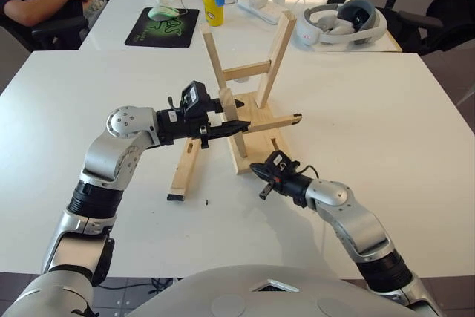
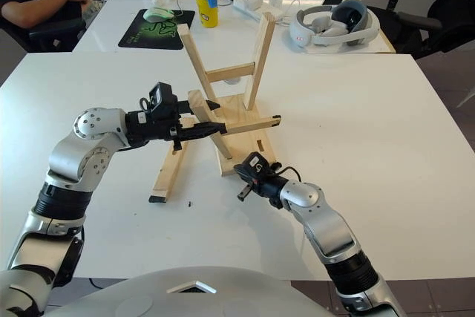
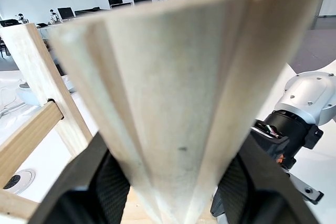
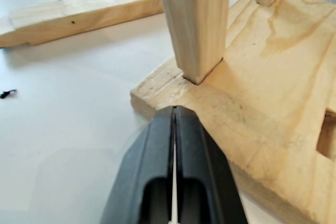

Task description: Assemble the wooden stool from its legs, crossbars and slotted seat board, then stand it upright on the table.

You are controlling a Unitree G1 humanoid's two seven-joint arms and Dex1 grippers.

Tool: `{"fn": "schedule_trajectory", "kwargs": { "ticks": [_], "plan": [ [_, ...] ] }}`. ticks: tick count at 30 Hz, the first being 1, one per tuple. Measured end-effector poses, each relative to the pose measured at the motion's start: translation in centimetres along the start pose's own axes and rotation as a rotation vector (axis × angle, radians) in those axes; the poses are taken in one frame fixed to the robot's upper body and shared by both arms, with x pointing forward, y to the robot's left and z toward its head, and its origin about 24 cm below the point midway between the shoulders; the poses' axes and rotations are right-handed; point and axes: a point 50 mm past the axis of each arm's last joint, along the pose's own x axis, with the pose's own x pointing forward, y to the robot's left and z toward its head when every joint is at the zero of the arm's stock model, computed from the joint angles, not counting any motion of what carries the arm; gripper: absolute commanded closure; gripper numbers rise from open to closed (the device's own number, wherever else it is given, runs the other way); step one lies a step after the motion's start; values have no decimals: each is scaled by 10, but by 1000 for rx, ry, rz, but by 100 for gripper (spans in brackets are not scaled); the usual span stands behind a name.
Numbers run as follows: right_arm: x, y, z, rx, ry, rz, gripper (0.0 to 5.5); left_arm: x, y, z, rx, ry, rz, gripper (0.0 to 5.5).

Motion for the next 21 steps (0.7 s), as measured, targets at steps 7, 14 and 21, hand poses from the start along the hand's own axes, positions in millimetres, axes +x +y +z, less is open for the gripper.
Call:
{"fn": "schedule_trajectory", "kwargs": {
  "ticks": [7,14,21],
  "plan": [
    [1,2,-13,50,64,14,550,1,2,-1,2,14,-3,343],
    [-14,0,6,219,-179,61,550,-4,1,0,10,25,-14,343],
    [-57,-9,24,392,-409,148,550,-14,5,4,12,41,-61,343]
  ]
}}
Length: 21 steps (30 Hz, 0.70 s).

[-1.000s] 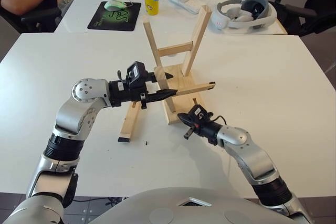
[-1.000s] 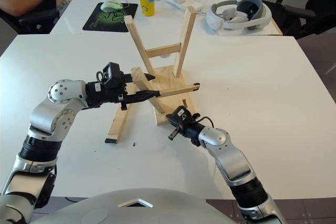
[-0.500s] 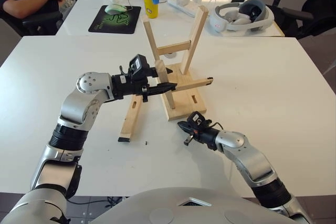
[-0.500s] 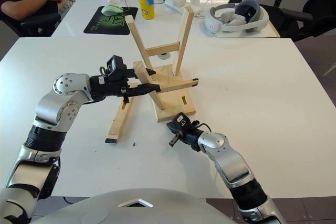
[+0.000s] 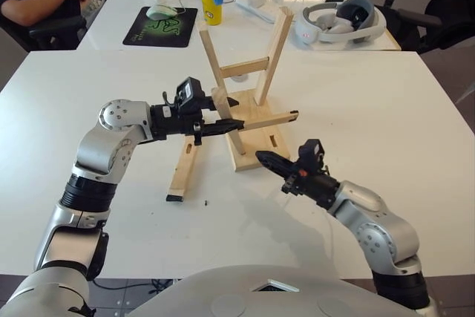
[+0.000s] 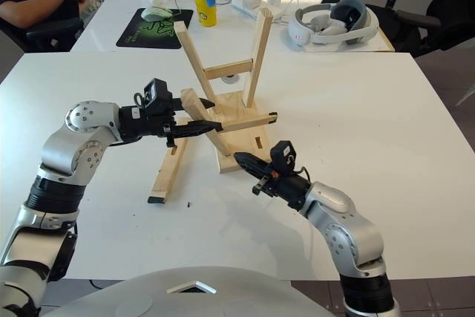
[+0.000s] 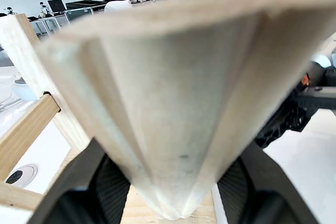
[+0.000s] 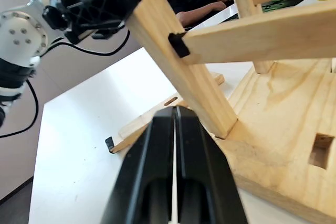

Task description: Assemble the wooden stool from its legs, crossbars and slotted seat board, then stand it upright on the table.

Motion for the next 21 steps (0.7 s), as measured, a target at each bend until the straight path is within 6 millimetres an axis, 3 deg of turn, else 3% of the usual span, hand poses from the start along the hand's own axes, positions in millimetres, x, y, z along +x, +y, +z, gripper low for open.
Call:
{"fn": "schedule_trajectory", "kwargs": {
  "ticks": [6,12,21],
  "plan": [
    [-6,-17,-3,-49,32,-139,550,-10,2,6,1,36,-59,343],
    [17,-17,-36,-127,131,-217,550,-12,4,12,-9,56,-107,343],
    [42,-18,-54,-126,139,-244,550,-12,6,11,-22,53,-127,343]
  ]
}}
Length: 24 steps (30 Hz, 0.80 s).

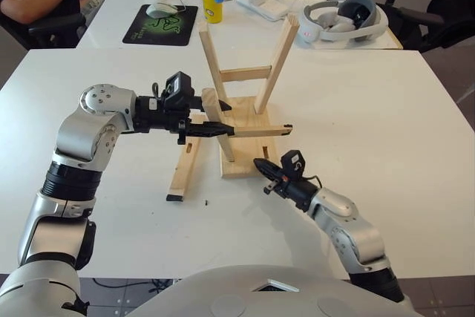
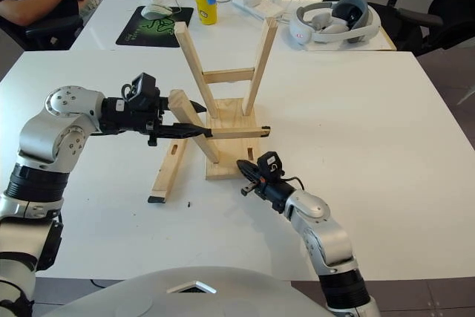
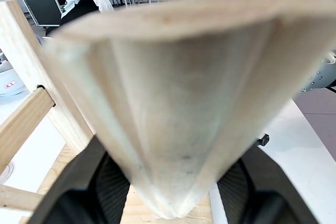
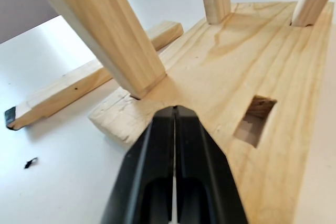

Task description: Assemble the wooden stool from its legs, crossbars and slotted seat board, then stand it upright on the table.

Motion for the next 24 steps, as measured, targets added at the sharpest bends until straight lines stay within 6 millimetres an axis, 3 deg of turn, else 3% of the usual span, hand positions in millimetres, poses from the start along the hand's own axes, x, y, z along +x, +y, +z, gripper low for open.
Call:
{"fn": "schedule_trajectory", "kwargs": {
  "ticks": [9,11,15,21,24],
  "plan": [
    [9,0,1,-105,59,-7,550,1,-1,-5,15,-12,16,343],
    [9,0,1,-109,62,-8,550,1,-1,-6,12,-12,16,289],
    [10,1,1,-106,60,-3,550,3,-4,-33,-99,41,36,242],
    [11,2,1,-115,67,-3,550,-1,-3,-29,-100,25,55,147],
    [12,1,2,-126,76,3,550,-8,-4,-9,-70,-61,70,100]
  ]
}}
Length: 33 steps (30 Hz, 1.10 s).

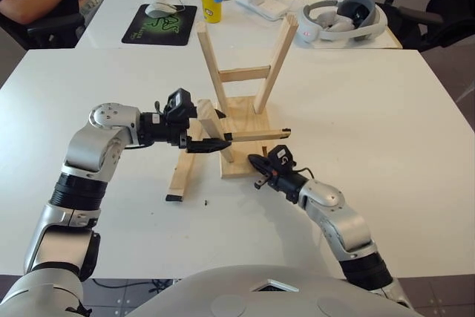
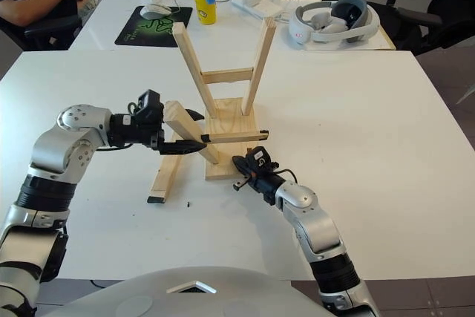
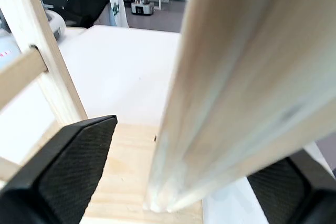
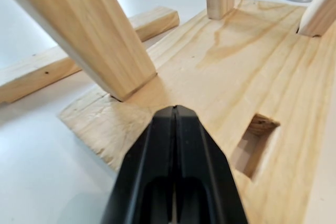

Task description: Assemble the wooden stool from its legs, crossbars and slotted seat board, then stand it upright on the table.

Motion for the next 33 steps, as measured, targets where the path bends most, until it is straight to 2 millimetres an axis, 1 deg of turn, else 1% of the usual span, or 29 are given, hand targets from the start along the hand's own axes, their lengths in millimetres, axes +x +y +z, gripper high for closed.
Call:
{"fn": "schedule_trajectory", "kwargs": {
  "ticks": [2,5,6,7,9,11,13,14,16,20,21,25,29,33],
  "plan": [
    [0,0,0,1,1,-5,550,-4,0,6,2,-27,6,65],
    [-1,0,-1,2,0,-8,550,-8,-2,13,1,-47,7,39],
    [-1,0,-1,4,-1,-10,550,-10,-3,15,-24,-58,2,56],
    [-1,1,-1,5,-2,-11,550,-14,-5,21,-40,-69,-1,56],
    [-1,0,-1,6,-3,-14,550,-28,-10,46,-44,-104,1,93],
    [-1,0,-2,9,0,-17,550,-36,-15,73,21,-130,5,130],
    [-1,-1,-2,9,-1,-20,550,-36,-20,83,-16,-172,-18,165],
    [-1,0,-2,8,-4,-20,550,-40,-22,93,-34,-213,-21,181],
    [0,0,-2,8,-6,-19,550,-45,-26,114,-13,-270,-18,209],
    [0,0,-3,11,-7,-24,550,-48,-27,140,23,-388,49,267],
    [0,0,-3,12,-8,-26,550,-46,-25,142,29,-417,69,284],
    [0,1,-3,13,-12,-24,550,-35,-22,136,1,-456,98,344],
    [1,1,-4,14,-14,-25,550,-20,-21,116,-58,-458,117,410],
    [1,1,-4,10,-14,-25,550,-9,-25,110,-88,-473,97,468]
  ]
}}
